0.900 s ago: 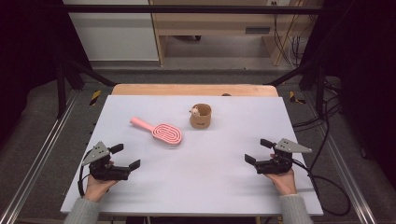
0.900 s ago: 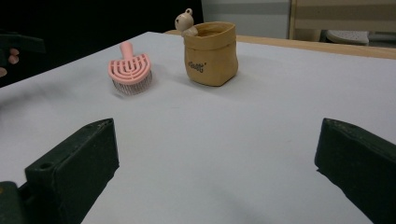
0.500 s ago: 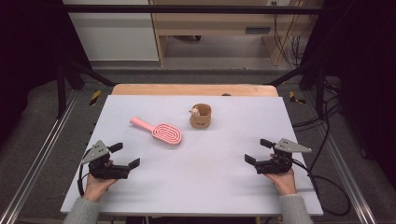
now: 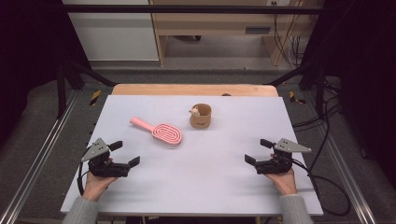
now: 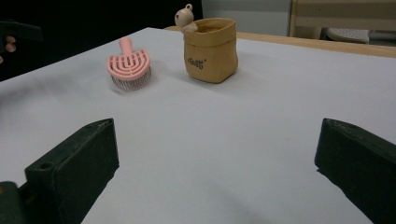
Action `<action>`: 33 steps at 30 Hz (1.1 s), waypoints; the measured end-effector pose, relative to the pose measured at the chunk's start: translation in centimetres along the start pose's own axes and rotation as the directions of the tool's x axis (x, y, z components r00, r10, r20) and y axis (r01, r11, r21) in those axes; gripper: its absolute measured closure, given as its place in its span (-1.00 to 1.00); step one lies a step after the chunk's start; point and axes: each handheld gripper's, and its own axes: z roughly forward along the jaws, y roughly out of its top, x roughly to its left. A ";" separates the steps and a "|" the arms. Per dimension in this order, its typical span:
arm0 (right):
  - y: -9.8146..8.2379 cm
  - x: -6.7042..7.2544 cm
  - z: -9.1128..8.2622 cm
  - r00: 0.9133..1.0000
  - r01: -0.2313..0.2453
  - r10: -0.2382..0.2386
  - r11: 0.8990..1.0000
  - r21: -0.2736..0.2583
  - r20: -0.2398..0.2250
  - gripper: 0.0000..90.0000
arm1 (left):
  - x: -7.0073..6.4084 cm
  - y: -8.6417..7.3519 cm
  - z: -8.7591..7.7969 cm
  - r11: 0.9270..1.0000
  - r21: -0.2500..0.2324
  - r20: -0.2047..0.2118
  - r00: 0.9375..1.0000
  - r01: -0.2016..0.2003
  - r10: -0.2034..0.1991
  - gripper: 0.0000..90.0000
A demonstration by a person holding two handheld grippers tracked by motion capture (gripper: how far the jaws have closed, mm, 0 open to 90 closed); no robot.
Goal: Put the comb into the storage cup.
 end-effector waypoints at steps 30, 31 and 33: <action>0.0 0.0 0.1 1.000 0.003 -0.003 1.000 0.002 -0.003 -1.00 | 1.6 3.6 0.6 0.999 0.024 -0.046 0.999 -0.023 0.025 -0.98; 0.0 0.0 0.1 1.000 0.002 -0.002 1.000 0.003 -0.003 -1.00 | 1.6 3.6 0.6 0.999 0.024 -0.049 0.999 -0.024 0.025 -0.98; 0.0 0.0 0.1 1.000 0.003 -0.003 1.000 0.003 -0.001 -1.00 | 1.7 3.8 0.7 0.999 0.025 -0.054 0.998 -0.024 0.025 -0.98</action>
